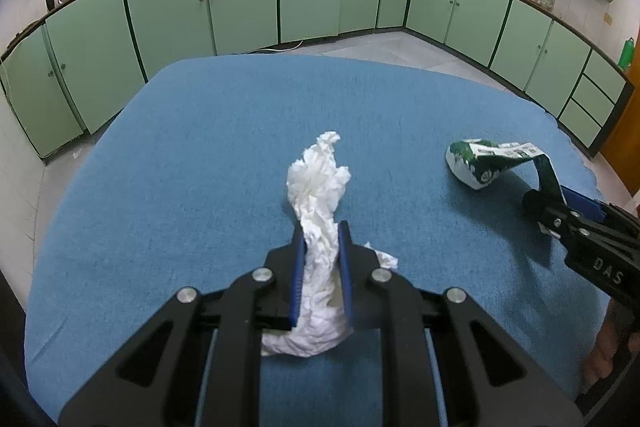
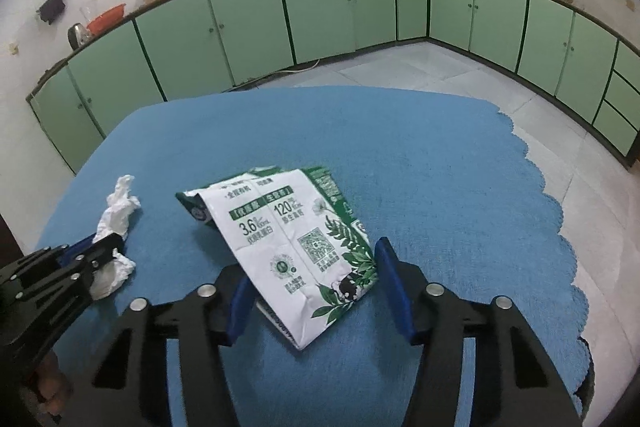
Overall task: Collect trash
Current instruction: 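Grasp the green-and-white milk carton with the right gripper while the left holds the tissue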
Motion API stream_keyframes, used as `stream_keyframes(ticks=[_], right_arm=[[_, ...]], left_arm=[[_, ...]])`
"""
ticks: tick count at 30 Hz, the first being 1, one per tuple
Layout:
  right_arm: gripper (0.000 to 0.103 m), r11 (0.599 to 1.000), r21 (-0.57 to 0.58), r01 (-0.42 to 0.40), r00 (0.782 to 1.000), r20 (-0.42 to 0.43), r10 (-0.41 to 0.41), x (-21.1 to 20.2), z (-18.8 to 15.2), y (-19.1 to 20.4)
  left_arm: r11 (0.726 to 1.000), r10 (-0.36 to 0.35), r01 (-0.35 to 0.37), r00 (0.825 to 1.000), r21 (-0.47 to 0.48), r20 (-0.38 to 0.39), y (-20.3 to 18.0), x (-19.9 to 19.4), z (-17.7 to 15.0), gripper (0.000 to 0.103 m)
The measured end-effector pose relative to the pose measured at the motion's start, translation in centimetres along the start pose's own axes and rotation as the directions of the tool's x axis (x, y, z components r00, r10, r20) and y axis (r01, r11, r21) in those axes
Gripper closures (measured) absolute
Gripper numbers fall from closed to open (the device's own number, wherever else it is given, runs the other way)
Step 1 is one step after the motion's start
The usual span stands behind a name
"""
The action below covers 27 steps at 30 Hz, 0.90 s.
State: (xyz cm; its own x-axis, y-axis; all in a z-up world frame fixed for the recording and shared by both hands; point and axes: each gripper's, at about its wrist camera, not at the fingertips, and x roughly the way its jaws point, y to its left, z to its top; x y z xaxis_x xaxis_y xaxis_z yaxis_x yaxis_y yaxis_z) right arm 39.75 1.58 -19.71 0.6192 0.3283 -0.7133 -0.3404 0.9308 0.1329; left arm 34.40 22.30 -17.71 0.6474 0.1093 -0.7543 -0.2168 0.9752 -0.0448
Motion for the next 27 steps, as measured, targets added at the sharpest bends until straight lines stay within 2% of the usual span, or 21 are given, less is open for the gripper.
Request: stream_keyframes(ticks=[14,15,16,21,27], right_arm=[[0.058,0.998,0.056,0.024,0.999,0.036,-0.027,-4.0,-2.5,-0.7],[0.076,0.998,0.056,0.033,0.999,0.037,-0.035,-4.3,-2.8,-0.8],[0.08,0.998,0.051,0.036,0.999,0.028,-0.038,-4.5,-3.1,-0.9],[0.081,0.998,0.041,0.047,0.998,0.034,-0.049,-5.8,-4.3,-1.1],[0.083,0.995,0.094,0.044,0.997,0.061,-0.05,-7.6,-4.6,-1.8]], left_arm=[[0.999,-0.04,0.04,0.999,0.024,0.025,-1.8,-2.2,-1.2,0.088],[0.999,-0.045,0.045,0.999,0.026,0.024,-1.9,-2.3,-1.2,0.088],[0.998,-0.051,0.05,0.998,0.028,0.024,-2.0,-2.5,-1.3,0.088],[0.997,-0.061,0.06,0.998,0.043,0.022,-2.7,-3.1,-2.1,0.088],[0.996,-0.082,0.08,0.996,0.048,0.024,-3.3,-4.0,-2.5,0.088]])
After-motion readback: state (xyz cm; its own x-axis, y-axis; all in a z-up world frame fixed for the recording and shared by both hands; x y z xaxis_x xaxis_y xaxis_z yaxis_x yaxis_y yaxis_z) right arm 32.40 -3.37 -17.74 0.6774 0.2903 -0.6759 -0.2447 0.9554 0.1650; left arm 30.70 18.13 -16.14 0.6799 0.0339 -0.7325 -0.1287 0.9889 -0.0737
